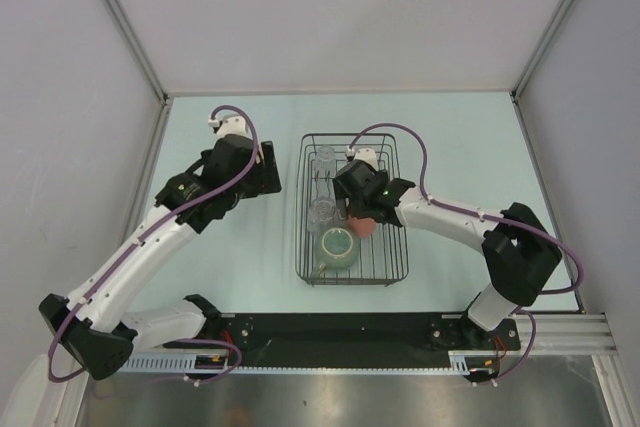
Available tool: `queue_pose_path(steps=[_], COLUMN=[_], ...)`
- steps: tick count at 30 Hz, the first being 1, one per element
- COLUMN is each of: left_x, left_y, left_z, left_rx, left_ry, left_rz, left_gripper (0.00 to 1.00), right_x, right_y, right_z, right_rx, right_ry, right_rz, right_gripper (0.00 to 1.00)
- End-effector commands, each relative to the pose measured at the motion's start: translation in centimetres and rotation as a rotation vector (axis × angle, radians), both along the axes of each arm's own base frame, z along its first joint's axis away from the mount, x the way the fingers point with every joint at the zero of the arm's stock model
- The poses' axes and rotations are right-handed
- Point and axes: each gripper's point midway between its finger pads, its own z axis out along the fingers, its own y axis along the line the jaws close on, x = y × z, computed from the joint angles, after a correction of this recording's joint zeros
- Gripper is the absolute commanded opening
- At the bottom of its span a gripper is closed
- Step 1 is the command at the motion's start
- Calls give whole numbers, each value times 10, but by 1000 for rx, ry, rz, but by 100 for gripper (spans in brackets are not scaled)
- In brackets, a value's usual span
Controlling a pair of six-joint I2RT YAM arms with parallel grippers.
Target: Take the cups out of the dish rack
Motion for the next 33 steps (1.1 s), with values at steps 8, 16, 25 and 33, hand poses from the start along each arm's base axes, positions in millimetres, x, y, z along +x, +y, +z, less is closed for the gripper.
queue_pose_path(steps=[8,16,25,33], left_x=[3,5,14,20], left_y=[-9,-11,-16,-36], left_z=[1,-1,3,12], left_rx=[-36,-37,-32,-128], left_ry=[-11,-12,-27,-43], left_rz=[-9,-15,-16,-54], left_gripper=[100,100,100,100], right_x=[-7,-9,18,32], right_y=[-1,-11,-25,-42], right_z=[5,23,114,191], right_rx=[33,24,46,194], right_ry=[-11,-61,-220,-326], right_rz=[-10,-39,-64,-112], right_gripper=[19,0,0,0])
